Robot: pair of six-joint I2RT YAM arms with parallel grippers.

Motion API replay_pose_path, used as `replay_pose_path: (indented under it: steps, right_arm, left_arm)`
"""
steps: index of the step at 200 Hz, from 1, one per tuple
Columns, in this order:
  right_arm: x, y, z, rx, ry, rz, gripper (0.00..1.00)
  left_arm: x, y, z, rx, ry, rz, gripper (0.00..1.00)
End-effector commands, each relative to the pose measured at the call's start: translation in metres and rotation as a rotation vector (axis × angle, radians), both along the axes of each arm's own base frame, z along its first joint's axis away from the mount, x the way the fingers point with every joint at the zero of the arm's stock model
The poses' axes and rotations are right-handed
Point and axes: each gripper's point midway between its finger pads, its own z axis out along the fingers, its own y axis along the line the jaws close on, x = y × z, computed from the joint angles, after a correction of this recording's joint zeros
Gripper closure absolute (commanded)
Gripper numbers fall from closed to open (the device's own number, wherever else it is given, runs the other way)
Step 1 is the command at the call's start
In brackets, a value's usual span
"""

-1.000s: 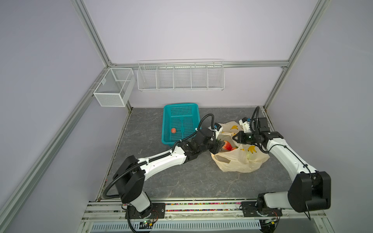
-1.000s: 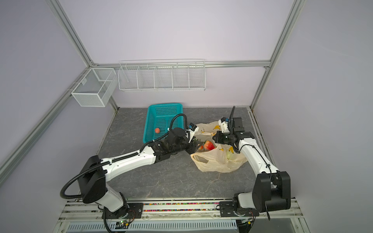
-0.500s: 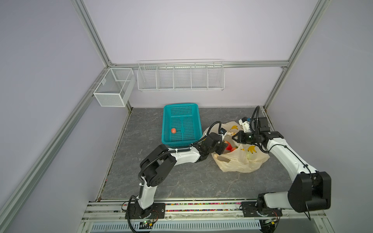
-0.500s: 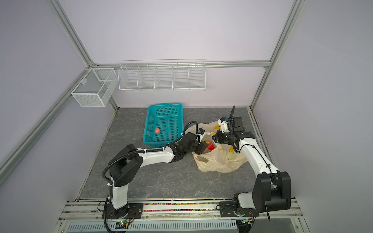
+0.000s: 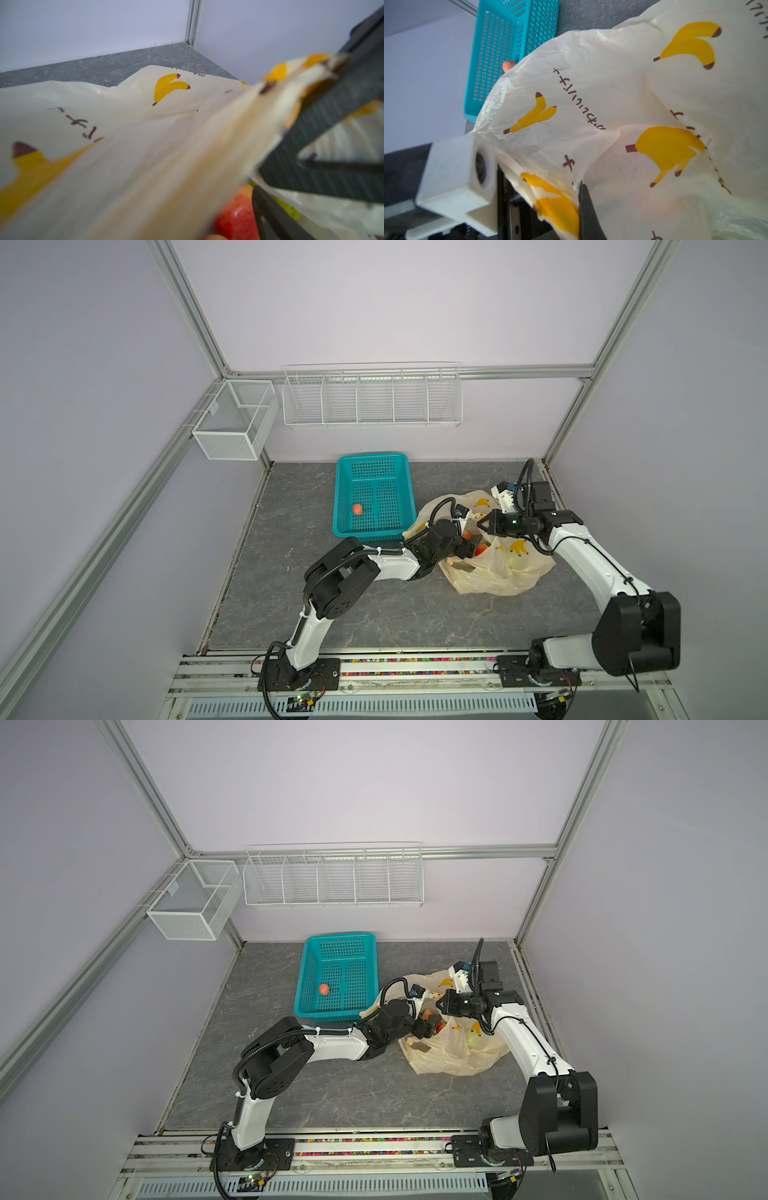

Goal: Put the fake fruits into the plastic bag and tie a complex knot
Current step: 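Open the left gripper to drop the leafy peach into the bag, then withdraw the left gripper and lower it onto the round peach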

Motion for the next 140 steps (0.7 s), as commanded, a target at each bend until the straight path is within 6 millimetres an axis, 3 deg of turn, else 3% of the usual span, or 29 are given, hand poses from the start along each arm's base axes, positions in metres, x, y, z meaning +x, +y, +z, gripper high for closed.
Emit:
replay_pose_path:
  steps: [1,44,91,121,140]
  right_arm:
    - [0.002,0.000,0.004,0.005,-0.005,0.007,0.93]
    - [0.001,-0.004,0.002,-0.018,-0.007,-0.004,0.93]
    - [0.002,-0.004,-0.001,-0.017,0.002,-0.003,0.93]
    - [0.001,-0.004,-0.001,-0.021,0.000,-0.004,0.93]
    - [0.001,-0.005,-0.001,-0.021,0.002,-0.004,0.93]
  left_arm:
    - [-0.004,0.005,0.014,-0.006,-0.034,-0.010,0.16]
    - [-0.024,0.022,0.041,0.064,-0.047,-0.085,0.20]
    - [-0.046,0.040,0.080,0.129,-0.013,-0.151,0.37]
    - [-0.058,0.051,0.112,0.125,-0.006,-0.177,0.42]
    - [-0.056,0.074,0.138,0.116,-0.025,-0.122,0.42]
